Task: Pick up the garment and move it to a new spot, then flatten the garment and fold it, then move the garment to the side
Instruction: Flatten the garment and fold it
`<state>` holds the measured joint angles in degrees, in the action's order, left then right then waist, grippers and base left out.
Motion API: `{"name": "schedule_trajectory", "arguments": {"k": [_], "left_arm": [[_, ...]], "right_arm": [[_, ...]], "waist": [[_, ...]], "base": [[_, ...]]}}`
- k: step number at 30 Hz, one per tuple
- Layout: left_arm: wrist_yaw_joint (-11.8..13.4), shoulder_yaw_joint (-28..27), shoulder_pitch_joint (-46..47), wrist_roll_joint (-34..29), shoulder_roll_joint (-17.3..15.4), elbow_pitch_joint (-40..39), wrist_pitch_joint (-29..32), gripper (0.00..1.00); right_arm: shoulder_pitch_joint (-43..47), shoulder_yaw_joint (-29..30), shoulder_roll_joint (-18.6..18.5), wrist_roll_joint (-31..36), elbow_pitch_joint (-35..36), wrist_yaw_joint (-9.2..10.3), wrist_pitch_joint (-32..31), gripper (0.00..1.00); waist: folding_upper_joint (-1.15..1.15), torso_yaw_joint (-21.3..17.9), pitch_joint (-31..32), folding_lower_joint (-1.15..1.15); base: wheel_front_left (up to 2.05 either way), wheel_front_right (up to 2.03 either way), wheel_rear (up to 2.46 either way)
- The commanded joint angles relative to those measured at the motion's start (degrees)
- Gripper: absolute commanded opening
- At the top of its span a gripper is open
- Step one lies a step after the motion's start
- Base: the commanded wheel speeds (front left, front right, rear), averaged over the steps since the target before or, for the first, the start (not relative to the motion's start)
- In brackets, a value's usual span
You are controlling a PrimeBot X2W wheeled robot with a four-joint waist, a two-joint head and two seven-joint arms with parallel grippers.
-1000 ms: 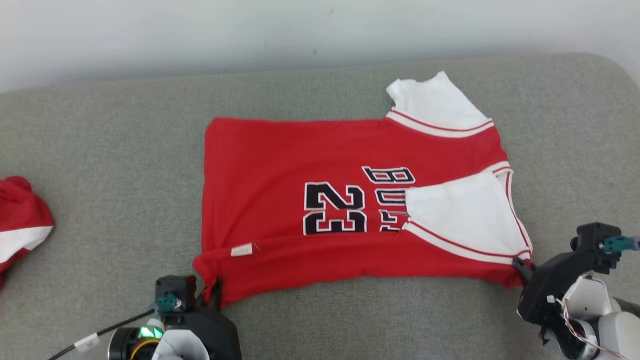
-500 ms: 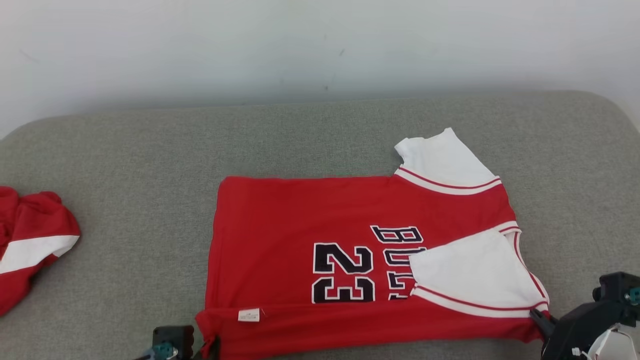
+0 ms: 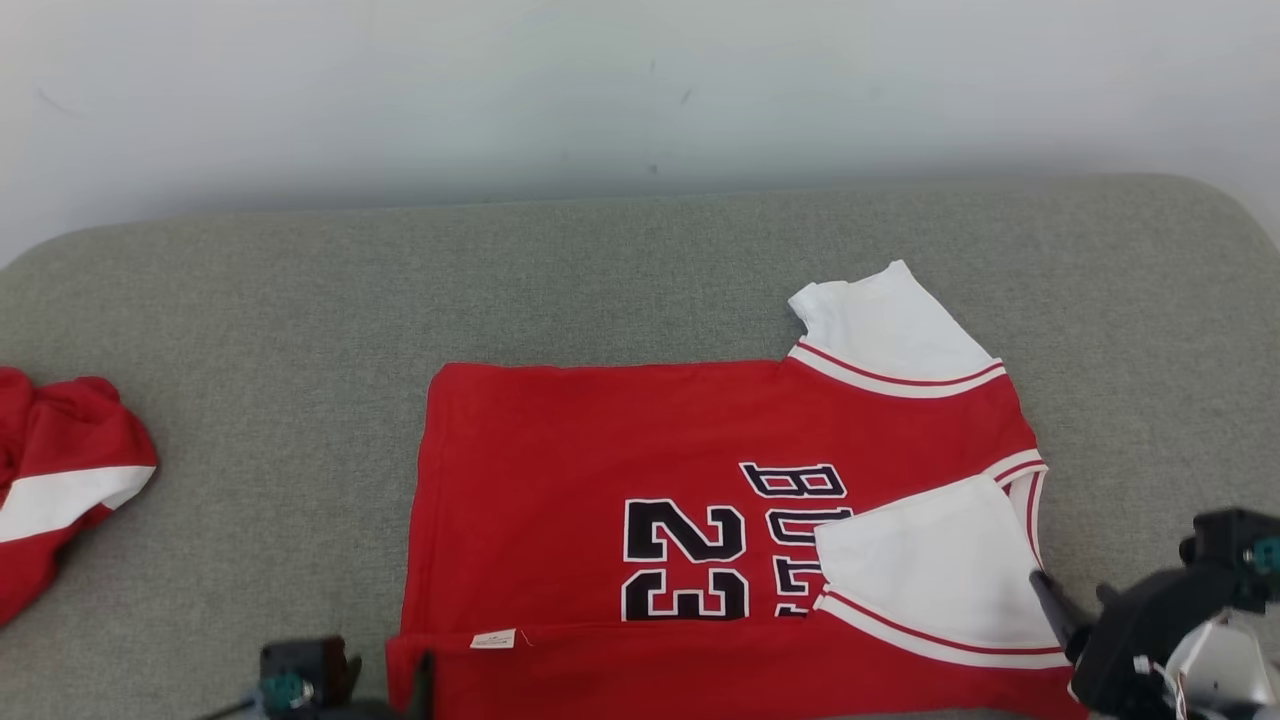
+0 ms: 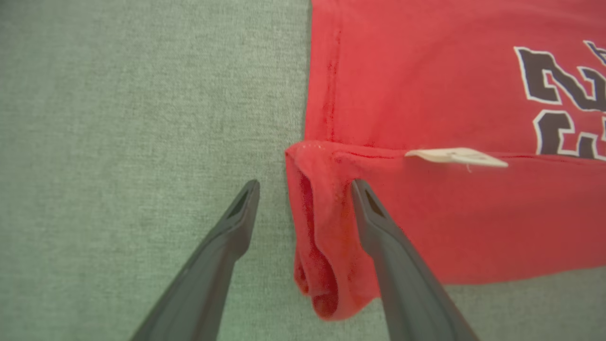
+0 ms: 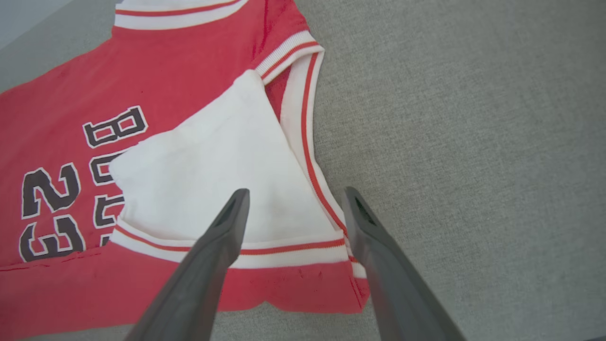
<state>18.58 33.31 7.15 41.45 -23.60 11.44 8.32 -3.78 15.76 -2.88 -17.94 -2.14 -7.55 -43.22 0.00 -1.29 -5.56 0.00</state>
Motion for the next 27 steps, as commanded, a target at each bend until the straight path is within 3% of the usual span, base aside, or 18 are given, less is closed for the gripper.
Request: {"name": "schedule_trajectory", "arguments": {"k": [1,6,9,19,27], "left_arm": [[-0.38,-0.46,1.87,-0.24,-0.69,-0.58,0.15,1.00],[-2.50,-0.70,9.04,-1.49,-2.49,-0.86,2.68,1.00],[-4.13,-0.92,14.83,-0.93,-1.90,0.57,4.69,1.00],[-9.26,-0.84,32.81,-0.23,0.10,10.92,11.17,1.00],[-11.69,0.18,39.63,-0.98,-0.04,17.40,13.43,1.00]], "right_arm": [[-1.39,-0.35,-0.06,0.62,0.67,0.13,-0.29,1.00],[-8.29,-2.49,-2.74,2.65,0.92,0.13,-2.87,1.00],[-14.02,-3.78,-3.78,2.78,-0.83,0.13,-4.20,1.00],[-34.71,-13.63,-8.30,3.43,-13.95,0.13,-5.04,1.00],[-44.89,-20.90,-10.51,2.68,-22.74,0.13,-2.30,1.00]], "waist": [[0.00,-0.06,-0.20,0.00],[0.00,-0.32,-1.62,0.00],[0.00,-0.61,-3.13,0.00],[0.00,-2.85,-10.31,0.00],[0.00,-3.69,-14.35,0.00]], "base": [[0.00,0.00,0.00],[0.00,0.00,0.00],[0.00,0.00,0.00],[0.00,0.00,0.00],[0.00,0.00,0.00]]}}
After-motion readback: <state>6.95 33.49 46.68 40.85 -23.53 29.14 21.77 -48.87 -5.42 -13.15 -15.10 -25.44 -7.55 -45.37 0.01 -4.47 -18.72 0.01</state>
